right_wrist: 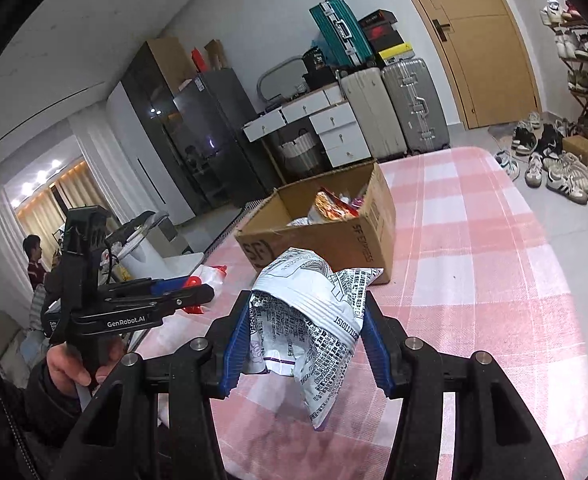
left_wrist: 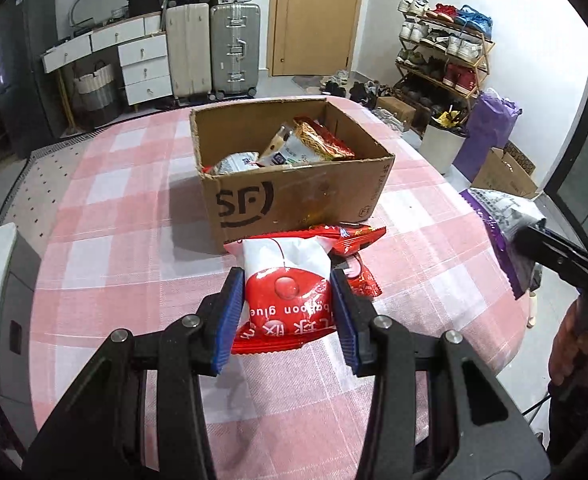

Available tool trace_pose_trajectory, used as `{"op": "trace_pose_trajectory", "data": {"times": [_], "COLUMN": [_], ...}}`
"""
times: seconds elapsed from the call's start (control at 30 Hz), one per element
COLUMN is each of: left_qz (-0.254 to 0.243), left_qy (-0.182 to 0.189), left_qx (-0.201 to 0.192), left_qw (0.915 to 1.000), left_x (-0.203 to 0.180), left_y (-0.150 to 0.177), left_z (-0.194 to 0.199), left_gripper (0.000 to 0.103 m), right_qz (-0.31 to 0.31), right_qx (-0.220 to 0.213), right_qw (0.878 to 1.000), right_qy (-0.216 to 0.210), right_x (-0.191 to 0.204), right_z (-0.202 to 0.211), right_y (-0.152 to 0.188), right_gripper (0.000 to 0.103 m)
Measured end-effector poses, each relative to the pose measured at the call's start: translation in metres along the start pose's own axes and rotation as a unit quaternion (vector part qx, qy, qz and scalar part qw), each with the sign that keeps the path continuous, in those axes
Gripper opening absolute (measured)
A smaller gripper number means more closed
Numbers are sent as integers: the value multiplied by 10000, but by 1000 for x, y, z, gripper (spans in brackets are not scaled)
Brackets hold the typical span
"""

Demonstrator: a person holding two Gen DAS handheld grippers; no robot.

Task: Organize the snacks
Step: 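Carry the foil bag and red-and-white bag toward the box with both grippers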

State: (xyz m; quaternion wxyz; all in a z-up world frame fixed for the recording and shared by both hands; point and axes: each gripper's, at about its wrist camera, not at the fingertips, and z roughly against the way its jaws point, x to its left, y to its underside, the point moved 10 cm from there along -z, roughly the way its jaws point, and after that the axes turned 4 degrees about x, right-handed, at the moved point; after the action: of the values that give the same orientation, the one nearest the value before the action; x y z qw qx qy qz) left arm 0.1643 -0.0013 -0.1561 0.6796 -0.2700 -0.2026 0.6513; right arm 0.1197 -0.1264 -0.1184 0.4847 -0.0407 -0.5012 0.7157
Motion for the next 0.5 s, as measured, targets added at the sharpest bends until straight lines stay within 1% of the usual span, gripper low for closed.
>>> {"op": "trace_pose_trajectory", "data": {"times": [0.07, 0.13, 0.23, 0.33, 0.5], "left_qz": [51, 41, -111, -88, 177], "left_qy": [-21, 75, 69, 102, 256], "left_qx": [14, 0, -205, -292, -205], "left_qw": [10000, 10000, 9997, 9995, 9993], "left_x": [2, -1, -4, -4, 11], "left_y": [-1, -4, -14, -25, -41], "left_z": [8, 20, 41, 57, 65], "left_gripper": [40, 40, 40, 40, 40], "right_qz": [114, 247, 326, 455, 605], "right_qx": [-55, -154, -299, -257, -237], "right_qw": [9999, 9995, 9990, 9986, 9978], "right_qy": [28, 105, 50, 50, -97], "right_x": [8, 14, 24, 33, 49], "right_z": [8, 17, 32, 33, 26], "right_y": [-7, -17, -33, -44, -64], "right_gripper": [52, 52, 52, 52, 52]}}
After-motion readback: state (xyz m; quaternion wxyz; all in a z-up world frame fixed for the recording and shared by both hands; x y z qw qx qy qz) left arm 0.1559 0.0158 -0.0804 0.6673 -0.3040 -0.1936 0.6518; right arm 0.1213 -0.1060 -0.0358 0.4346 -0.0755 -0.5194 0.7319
